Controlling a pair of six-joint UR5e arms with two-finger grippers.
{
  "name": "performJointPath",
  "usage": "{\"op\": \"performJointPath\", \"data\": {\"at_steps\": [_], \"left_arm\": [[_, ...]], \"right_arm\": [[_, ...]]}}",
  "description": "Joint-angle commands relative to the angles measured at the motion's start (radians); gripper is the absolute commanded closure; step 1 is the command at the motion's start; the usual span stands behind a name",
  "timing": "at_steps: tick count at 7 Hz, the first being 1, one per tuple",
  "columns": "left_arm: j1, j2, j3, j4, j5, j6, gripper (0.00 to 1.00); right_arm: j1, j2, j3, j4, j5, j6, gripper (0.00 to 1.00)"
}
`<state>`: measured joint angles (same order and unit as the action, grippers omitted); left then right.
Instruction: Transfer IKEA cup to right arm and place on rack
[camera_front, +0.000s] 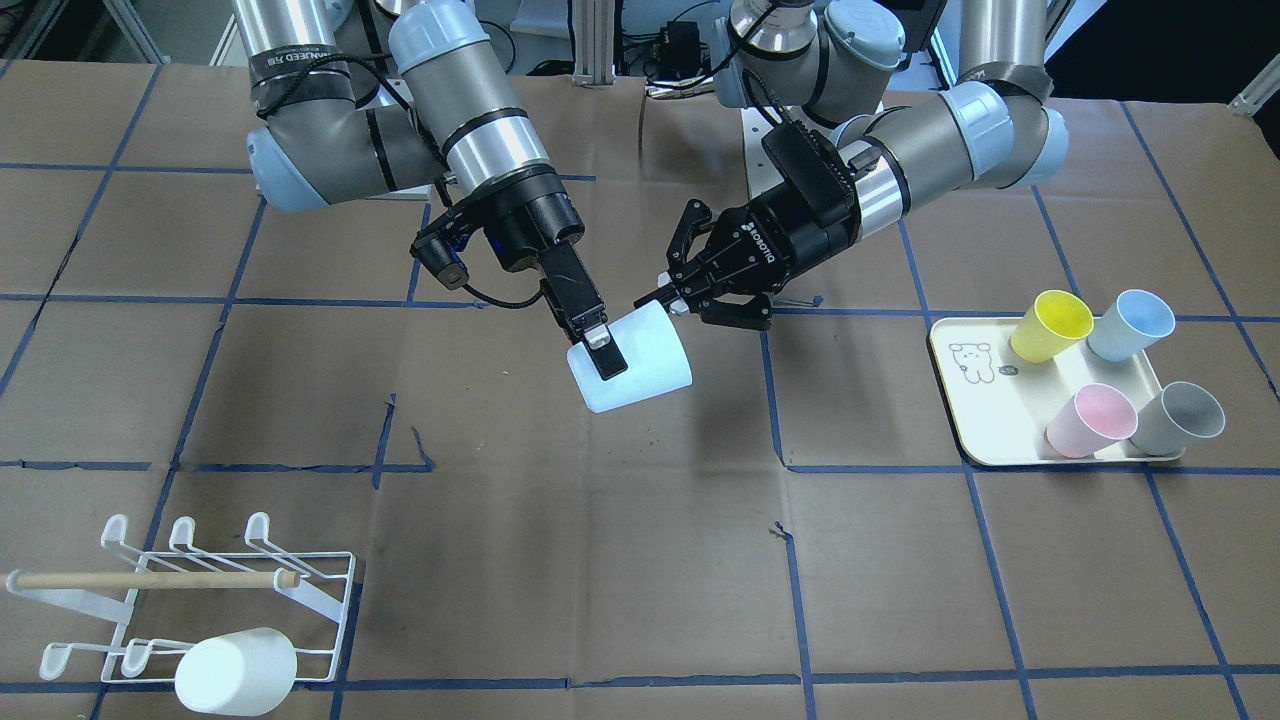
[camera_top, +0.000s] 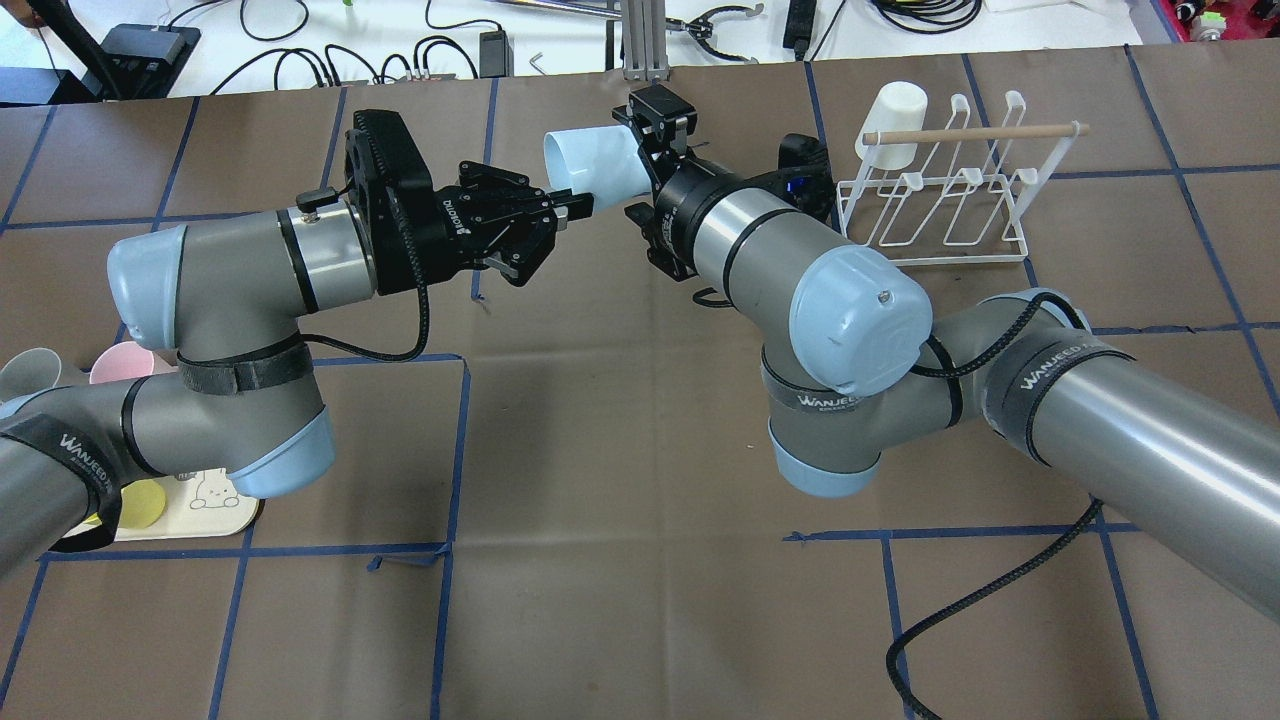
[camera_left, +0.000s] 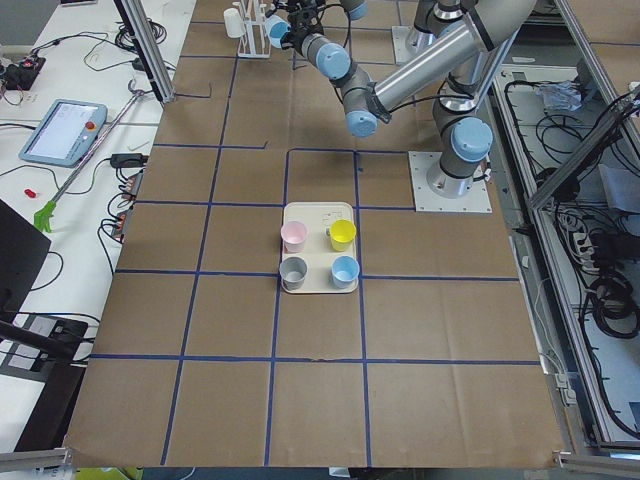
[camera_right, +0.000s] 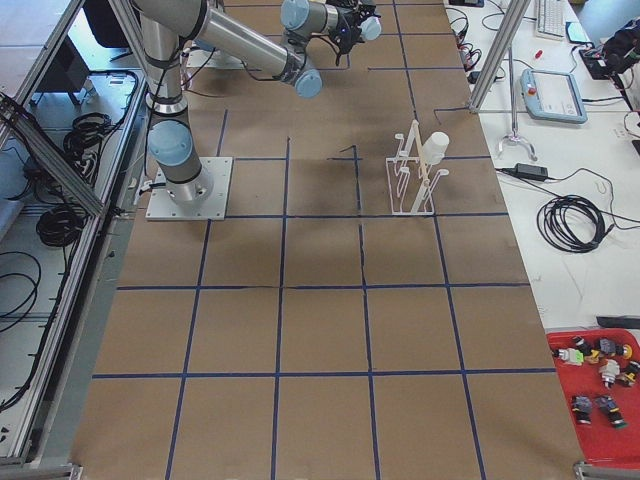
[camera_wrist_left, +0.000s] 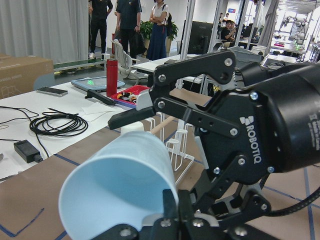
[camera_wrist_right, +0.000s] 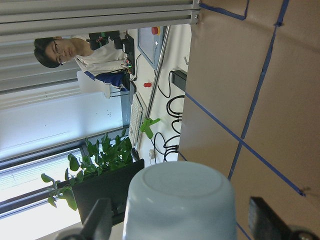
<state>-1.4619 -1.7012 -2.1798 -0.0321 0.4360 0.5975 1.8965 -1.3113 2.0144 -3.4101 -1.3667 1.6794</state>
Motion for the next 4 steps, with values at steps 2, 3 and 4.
{"op": "performJointPath", "data": {"at_steps": [2, 3, 4], "left_arm": [[0.000, 0.000, 0.000, 0.000, 0.000, -0.001, 0.98], [0.000, 0.000, 0.000, 0.000, 0.001, -0.001, 0.98], [0.000, 0.000, 0.000, 0.000, 0.001, -0.001, 0.98]], "right_arm": [[0.001, 0.006, -0.002, 0.000, 0.006, -0.001, 0.13], [0.001, 0.004, -0.002, -0.001, 0.009, -0.004, 0.29], [0.001, 0.004, -0.002, -0.003, 0.011, -0.007, 0.38]]}}
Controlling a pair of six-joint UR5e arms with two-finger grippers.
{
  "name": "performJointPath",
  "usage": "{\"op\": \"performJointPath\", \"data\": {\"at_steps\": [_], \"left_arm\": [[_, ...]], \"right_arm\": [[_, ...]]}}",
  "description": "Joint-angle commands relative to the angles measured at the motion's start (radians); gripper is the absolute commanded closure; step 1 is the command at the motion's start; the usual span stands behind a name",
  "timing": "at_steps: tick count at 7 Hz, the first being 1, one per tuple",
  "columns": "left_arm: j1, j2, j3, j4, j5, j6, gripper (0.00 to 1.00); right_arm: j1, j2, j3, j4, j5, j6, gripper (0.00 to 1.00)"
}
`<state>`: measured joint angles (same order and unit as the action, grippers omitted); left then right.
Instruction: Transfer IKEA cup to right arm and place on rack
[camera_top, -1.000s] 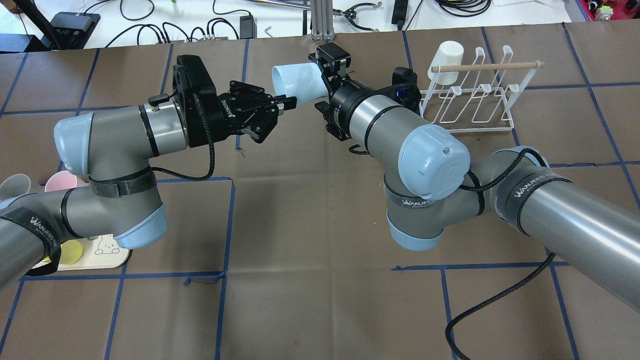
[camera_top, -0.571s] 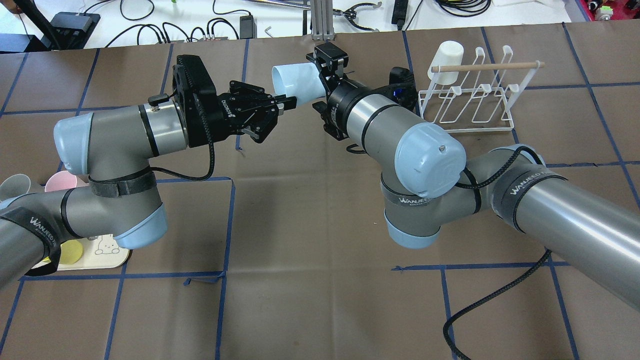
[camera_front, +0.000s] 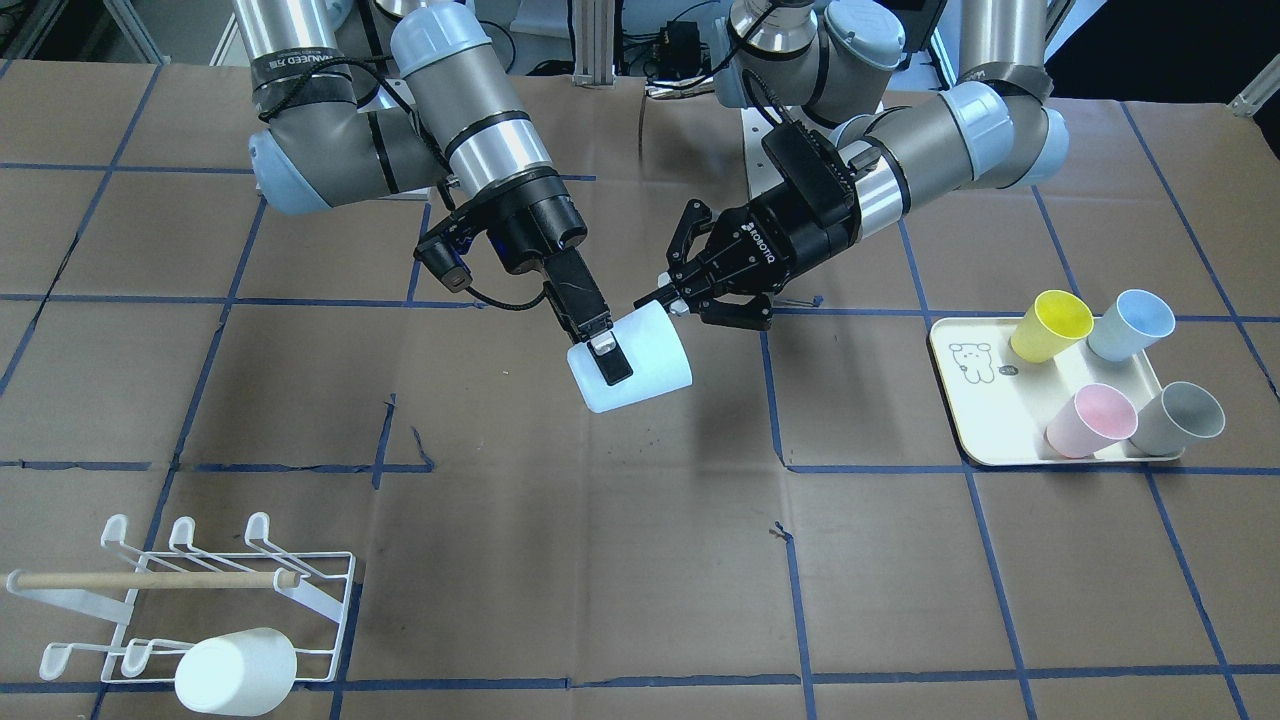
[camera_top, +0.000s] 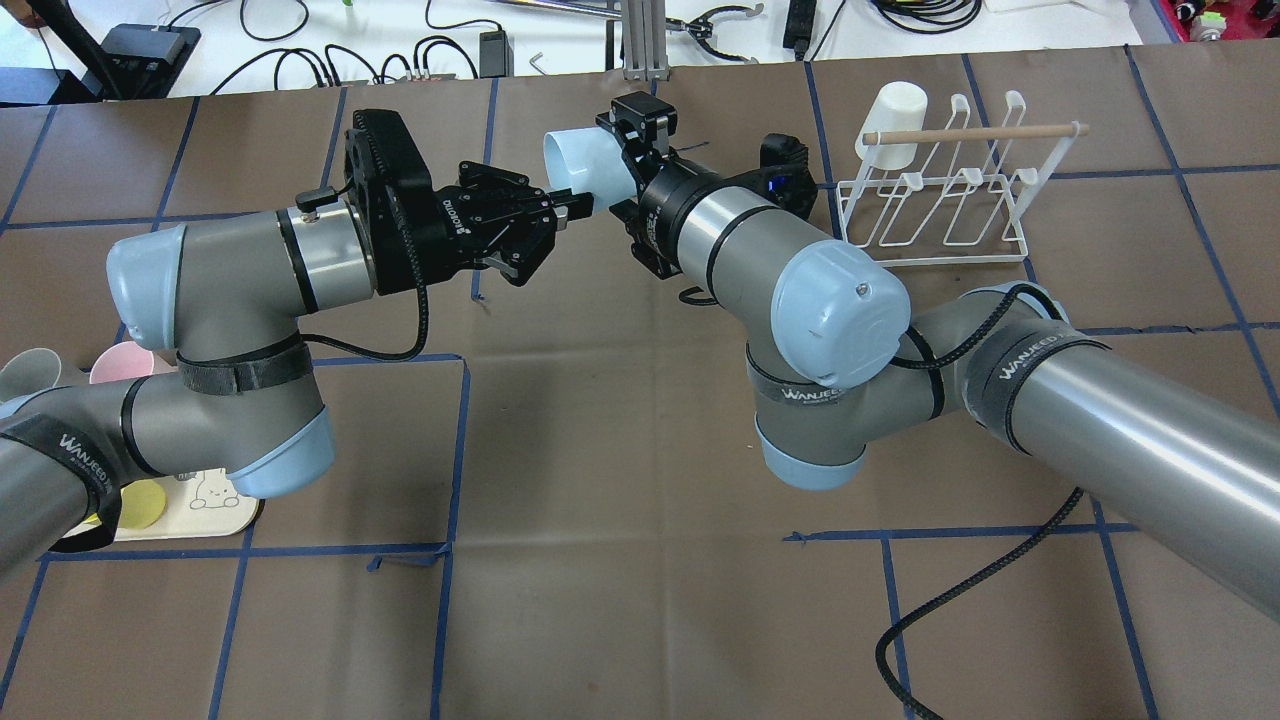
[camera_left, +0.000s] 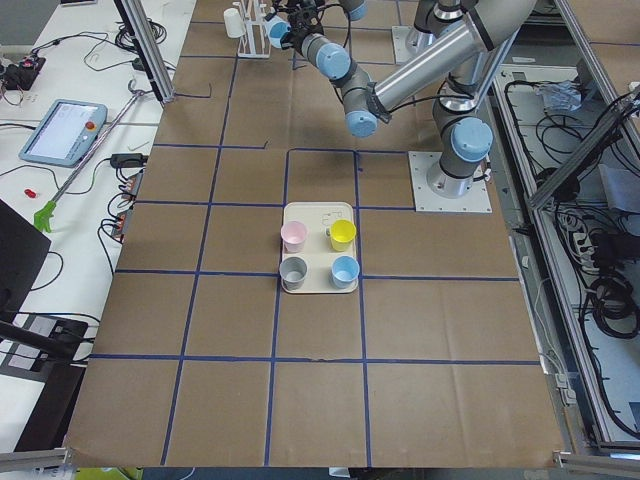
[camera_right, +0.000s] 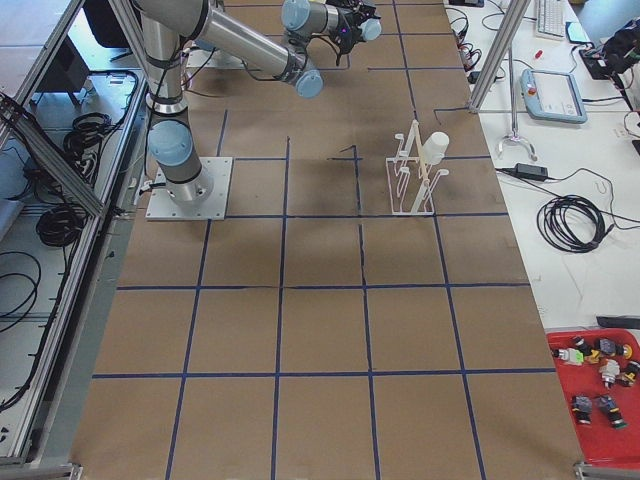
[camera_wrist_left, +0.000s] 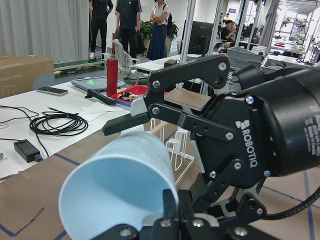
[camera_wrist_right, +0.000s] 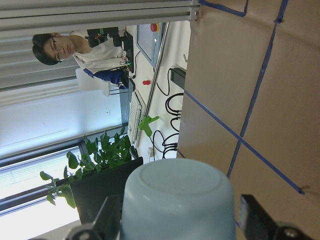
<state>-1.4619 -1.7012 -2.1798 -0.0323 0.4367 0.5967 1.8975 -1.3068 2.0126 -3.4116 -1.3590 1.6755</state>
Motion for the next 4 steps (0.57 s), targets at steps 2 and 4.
{"op": "performJointPath", "data": {"at_steps": [2, 4], "left_arm": [[0.000, 0.002, 0.002, 0.002, 0.004, 0.000, 0.91], [0.000, 0.005, 0.003, 0.003, 0.011, 0.003, 0.40]], "right_arm": [[0.000, 0.000, 0.000, -0.005, 0.004, -0.005, 0.51], [0.000, 0.000, 0.000, -0.006, 0.004, -0.007, 0.53]]}}
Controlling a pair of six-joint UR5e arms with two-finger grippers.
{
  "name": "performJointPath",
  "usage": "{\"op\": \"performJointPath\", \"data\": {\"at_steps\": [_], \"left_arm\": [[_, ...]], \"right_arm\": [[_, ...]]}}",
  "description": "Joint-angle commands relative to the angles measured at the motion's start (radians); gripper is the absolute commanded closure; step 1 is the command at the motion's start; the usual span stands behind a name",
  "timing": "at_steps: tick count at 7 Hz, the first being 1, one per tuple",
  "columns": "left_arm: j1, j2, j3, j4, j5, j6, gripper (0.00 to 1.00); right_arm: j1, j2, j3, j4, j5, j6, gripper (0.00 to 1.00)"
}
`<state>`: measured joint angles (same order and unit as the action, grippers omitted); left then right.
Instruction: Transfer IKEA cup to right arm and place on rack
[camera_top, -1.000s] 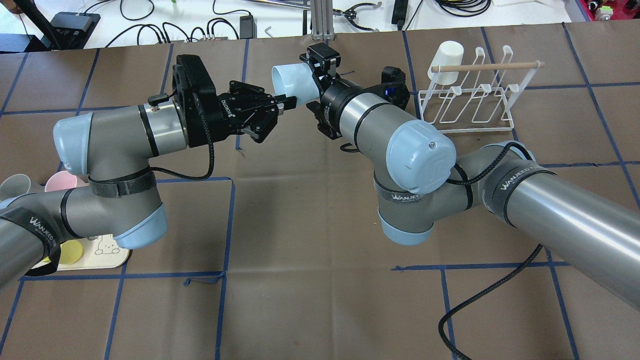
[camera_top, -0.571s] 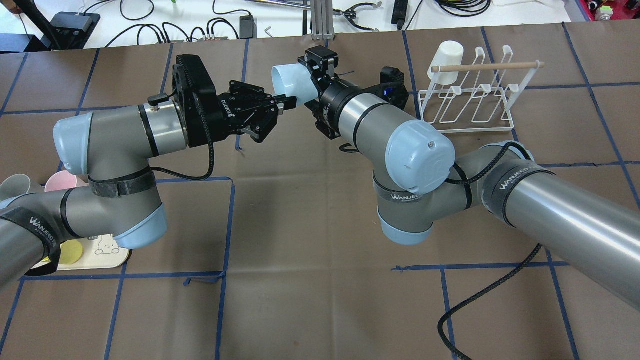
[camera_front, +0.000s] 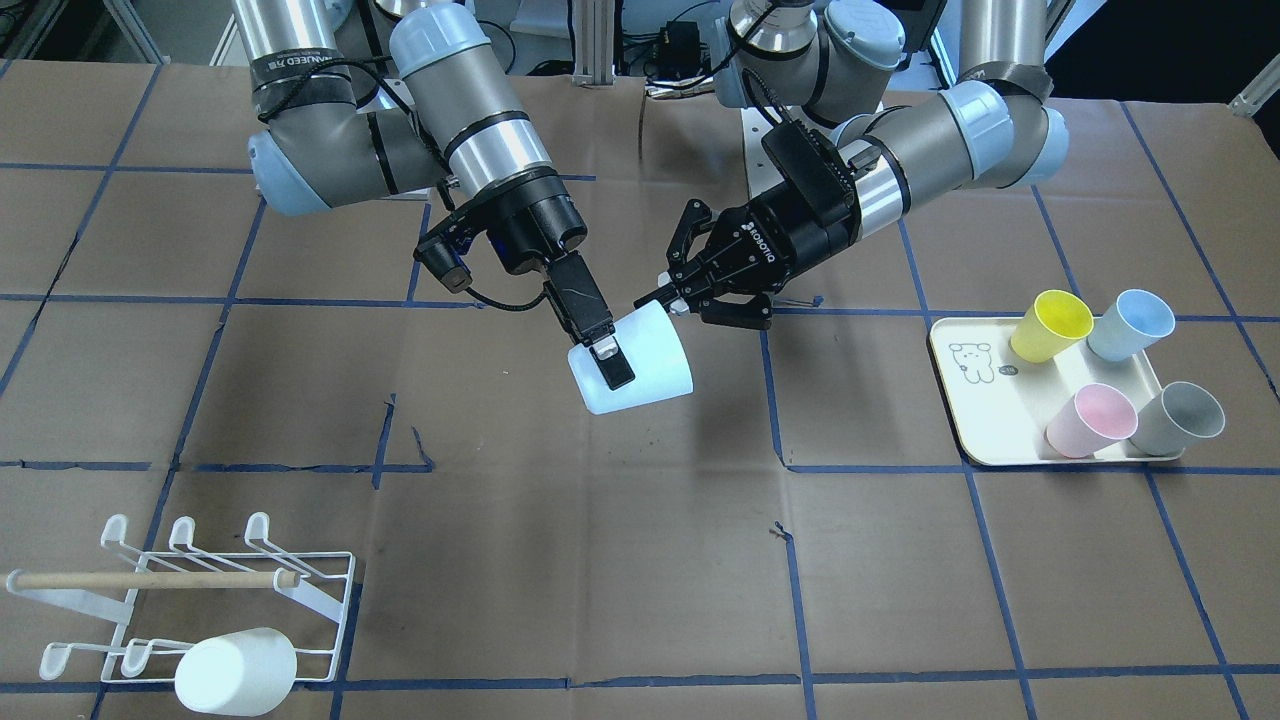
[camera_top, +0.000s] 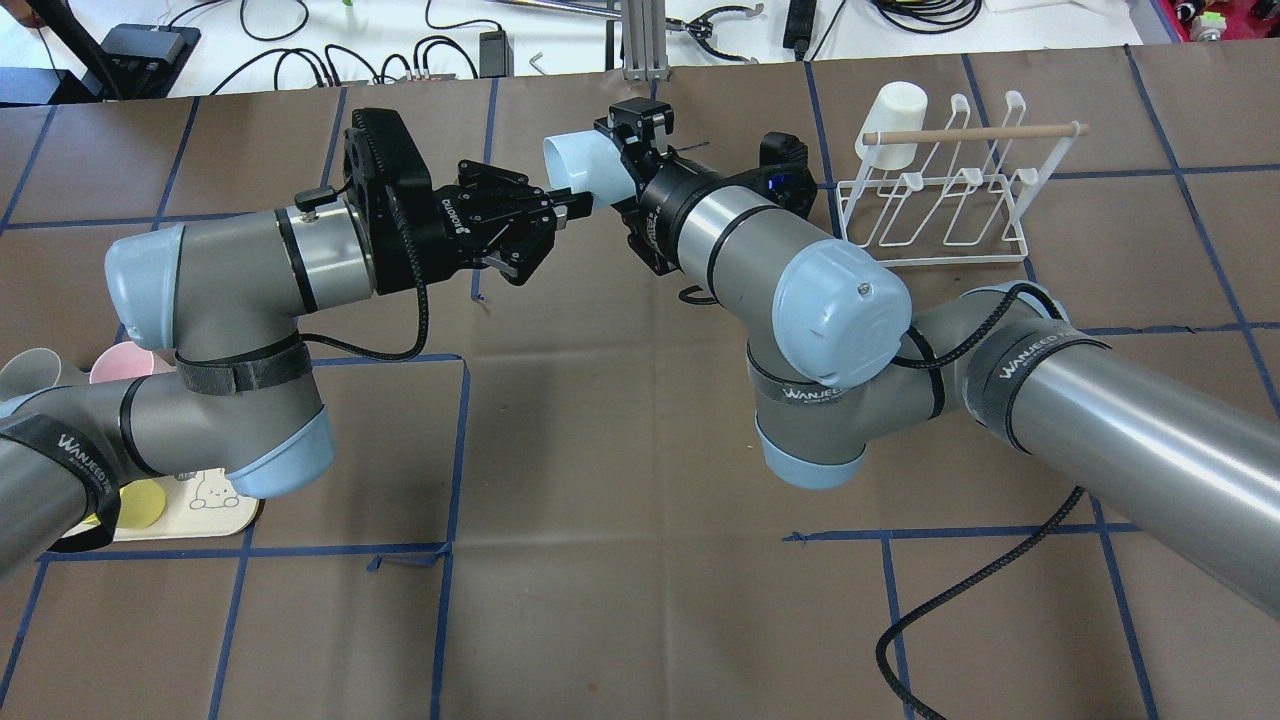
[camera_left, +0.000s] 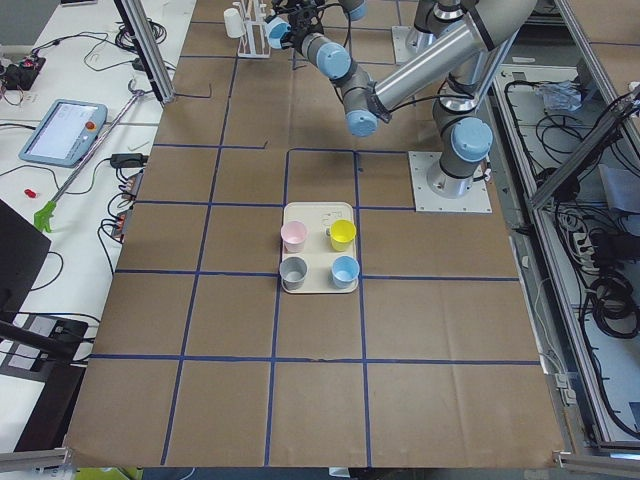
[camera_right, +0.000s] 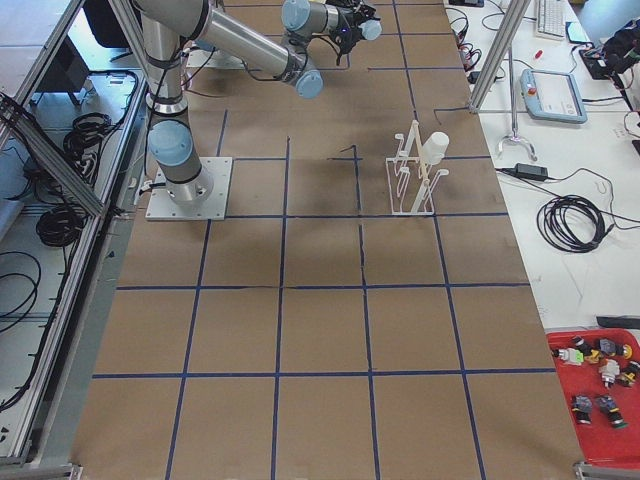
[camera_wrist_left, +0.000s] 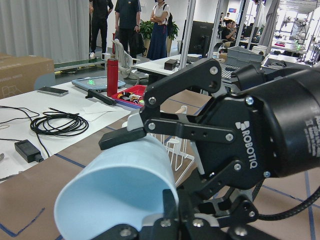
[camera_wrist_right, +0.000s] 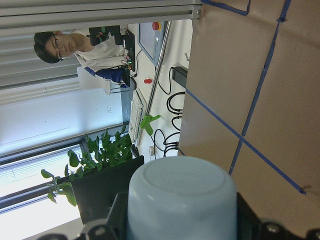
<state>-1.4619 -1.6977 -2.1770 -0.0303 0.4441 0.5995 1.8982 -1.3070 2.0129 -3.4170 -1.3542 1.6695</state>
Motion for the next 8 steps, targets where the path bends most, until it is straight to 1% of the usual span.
{"op": "performJointPath", "data": {"at_steps": [1, 3, 4, 5, 6, 7, 8], "left_arm": [[0.000, 0.000, 0.000, 0.000, -0.005, -0.032, 0.02], [0.001, 0.001, 0.000, 0.000, -0.002, -0.038, 0.01], [0.012, 0.003, 0.000, 0.000, -0.004, -0.038, 0.01], [0.027, 0.003, 0.002, 0.000, 0.008, -0.038, 0.01], [0.067, 0.004, 0.000, 0.000, 0.007, -0.038, 0.01], [0.133, 0.007, 0.002, 0.000, 0.002, -0.037, 0.01], [0.193, 0.019, 0.002, -0.005, 0.008, -0.036, 0.01]], "right_arm": [[-0.001, -0.001, 0.000, 0.001, 0.000, -0.005, 0.55], [-0.001, 0.000, 0.000, 0.001, 0.001, -0.007, 0.57], [-0.002, 0.002, -0.002, -0.002, 0.001, -0.010, 0.60], [-0.007, 0.006, -0.022, -0.002, 0.000, -0.011, 0.68], [-0.022, 0.015, -0.064, 0.007, -0.002, -0.014, 0.70], [-0.048, 0.032, -0.083, 0.007, -0.011, -0.058, 0.70], [-0.098, 0.034, -0.089, 0.007, -0.011, -0.206, 0.71]]}}
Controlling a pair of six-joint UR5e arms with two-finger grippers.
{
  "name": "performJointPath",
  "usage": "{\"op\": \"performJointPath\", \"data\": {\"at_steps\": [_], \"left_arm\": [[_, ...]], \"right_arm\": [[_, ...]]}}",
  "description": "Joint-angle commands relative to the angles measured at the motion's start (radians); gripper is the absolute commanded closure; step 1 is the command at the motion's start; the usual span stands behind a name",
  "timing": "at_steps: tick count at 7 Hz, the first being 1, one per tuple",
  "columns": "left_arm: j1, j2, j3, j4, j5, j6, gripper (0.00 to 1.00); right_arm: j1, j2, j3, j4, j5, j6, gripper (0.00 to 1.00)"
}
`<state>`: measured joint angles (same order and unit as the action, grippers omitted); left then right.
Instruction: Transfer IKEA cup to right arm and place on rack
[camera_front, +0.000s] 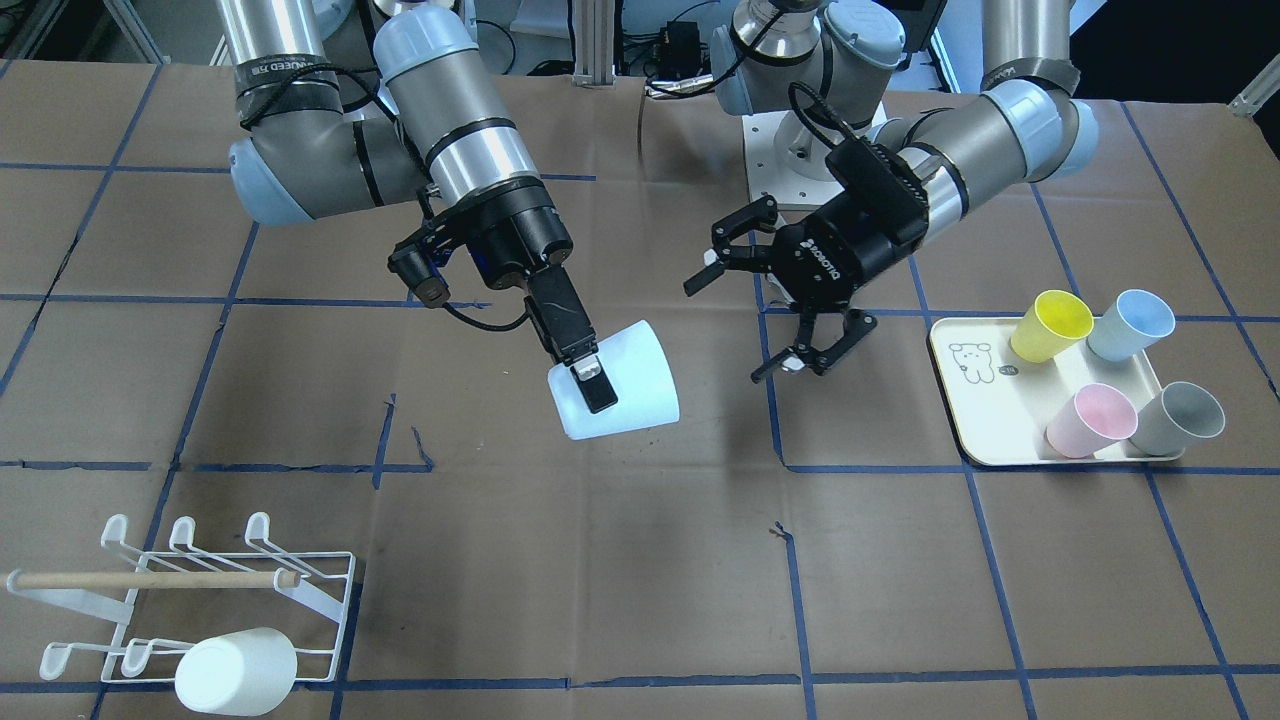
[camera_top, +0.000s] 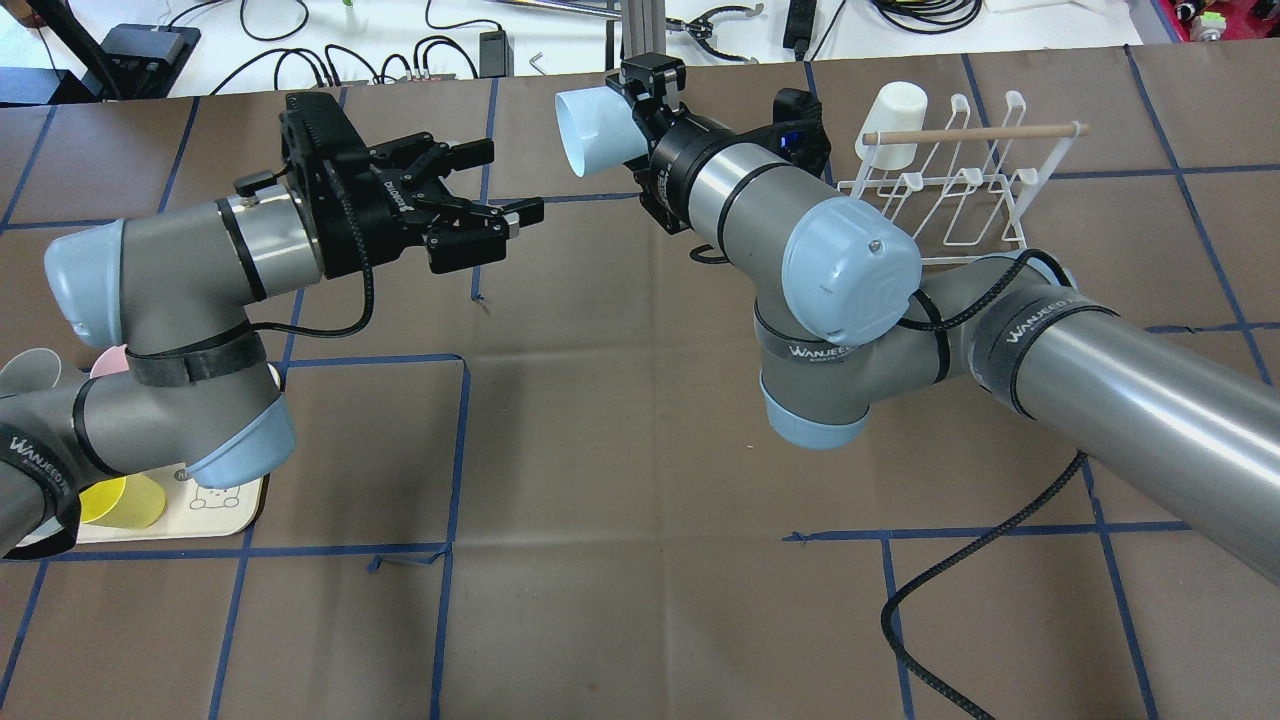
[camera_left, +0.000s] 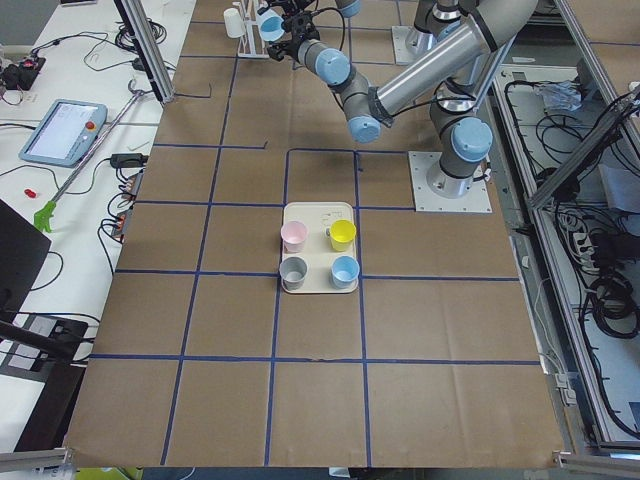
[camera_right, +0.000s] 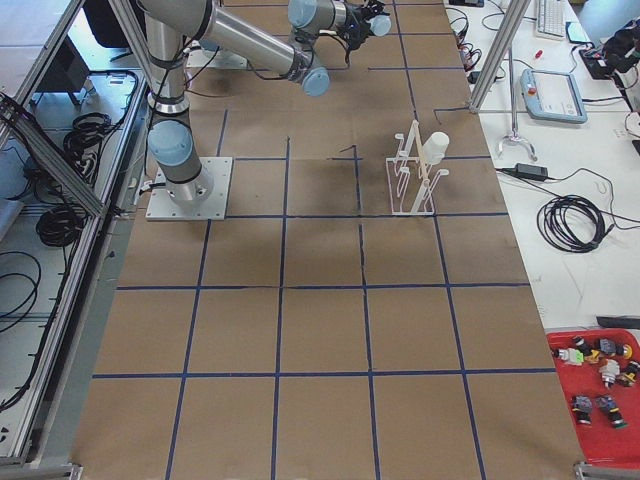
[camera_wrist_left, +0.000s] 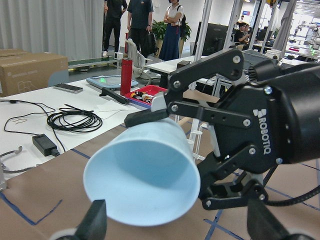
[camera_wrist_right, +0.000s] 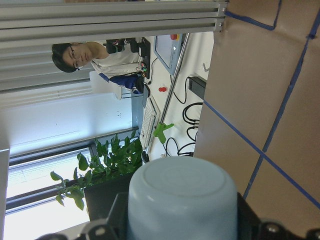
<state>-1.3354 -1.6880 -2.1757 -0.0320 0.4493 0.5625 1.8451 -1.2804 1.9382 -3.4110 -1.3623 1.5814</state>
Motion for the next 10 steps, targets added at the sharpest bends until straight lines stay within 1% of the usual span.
{"op": "performJointPath", "data": {"at_steps": [1, 2, 3, 4, 5, 6, 7, 8, 9, 10], "left_arm": [[0.118, 0.011, 0.002, -0.011, 0.028, 0.000, 0.01], [0.139, 0.011, 0.013, -0.017, 0.125, 0.000, 0.01], [0.136, 0.020, 0.017, -0.067, 0.272, -0.001, 0.01], [0.111, 0.022, 0.064, -0.156, 0.416, -0.016, 0.01], [0.066, 0.025, 0.151, -0.325, 0.551, -0.038, 0.01], [-0.009, 0.007, 0.260, -0.496, 0.748, -0.071, 0.01], [-0.081, 0.007, 0.384, -0.682, 0.882, -0.172, 0.01], [-0.118, 0.005, 0.516, -0.949, 0.988, -0.231, 0.01], [-0.137, 0.007, 0.609, -1.193, 1.055, -0.327, 0.01], [-0.160, 0.010, 0.649, -1.330, 1.086, -0.404, 0.01]], "right_arm": [[-0.088, 0.007, -0.022, 0.001, 0.008, -0.302, 0.72], [-0.131, 0.007, -0.027, 0.002, 0.011, -0.480, 0.72], [-0.165, 0.009, -0.019, 0.004, 0.008, -0.624, 0.72], [-0.197, 0.015, -0.021, 0.012, -0.001, -0.805, 0.73], [-0.236, 0.013, -0.021, 0.056, -0.007, -1.015, 0.77], [-0.285, 0.015, -0.019, 0.061, -0.011, -1.207, 0.79], [-0.353, 0.018, -0.024, 0.062, -0.011, -1.394, 0.80], [-0.419, 0.019, -0.033, 0.062, -0.009, -1.536, 0.80], [-0.467, 0.039, -0.060, 0.056, -0.009, -1.622, 0.80], [-0.506, 0.093, -0.114, 0.049, -0.011, -1.641, 0.80]]}}
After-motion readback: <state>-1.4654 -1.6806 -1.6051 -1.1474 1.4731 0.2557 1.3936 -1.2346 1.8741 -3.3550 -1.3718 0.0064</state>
